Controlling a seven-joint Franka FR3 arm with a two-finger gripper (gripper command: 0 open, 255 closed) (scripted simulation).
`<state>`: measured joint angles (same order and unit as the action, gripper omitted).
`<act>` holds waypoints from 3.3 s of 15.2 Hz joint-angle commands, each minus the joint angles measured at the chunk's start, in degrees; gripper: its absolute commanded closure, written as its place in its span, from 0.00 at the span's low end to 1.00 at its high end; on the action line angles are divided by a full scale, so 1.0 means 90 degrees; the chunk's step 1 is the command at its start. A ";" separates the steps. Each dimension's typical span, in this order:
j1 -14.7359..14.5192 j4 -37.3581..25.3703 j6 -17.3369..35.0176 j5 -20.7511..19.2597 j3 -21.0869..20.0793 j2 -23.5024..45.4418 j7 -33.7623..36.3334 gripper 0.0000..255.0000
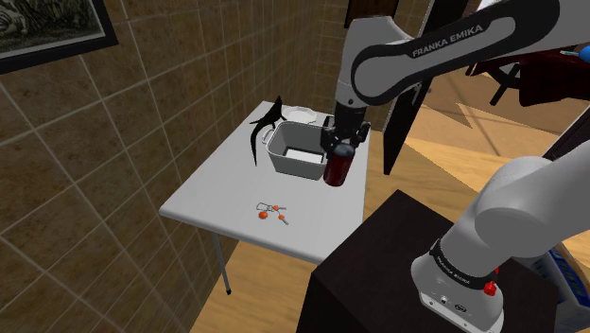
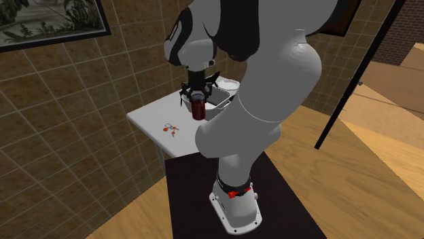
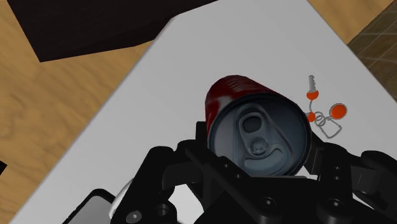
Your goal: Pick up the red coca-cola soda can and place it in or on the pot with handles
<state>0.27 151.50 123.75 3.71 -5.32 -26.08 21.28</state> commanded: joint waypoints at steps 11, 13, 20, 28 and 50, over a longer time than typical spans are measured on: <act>0.0185 -0.1330 -0.0704 -0.0182 0.0209 0.0634 -0.0232 1.00; 0.0257 -0.1807 -0.0727 -0.0242 0.0292 0.1091 -0.0345 1.00; 0.0460 -0.3671 -0.1024 -0.0350 0.0528 0.2663 -0.0717 1.00; 0.0661 -0.6203 -0.1746 -0.0341 0.0695 0.4477 -0.1079 1.00; 0.0663 -0.5261 -0.0308 -0.0326 0.0689 0.4972 -0.1096 1.00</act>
<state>6.24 104.17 120.91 0.77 0.88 18.63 11.43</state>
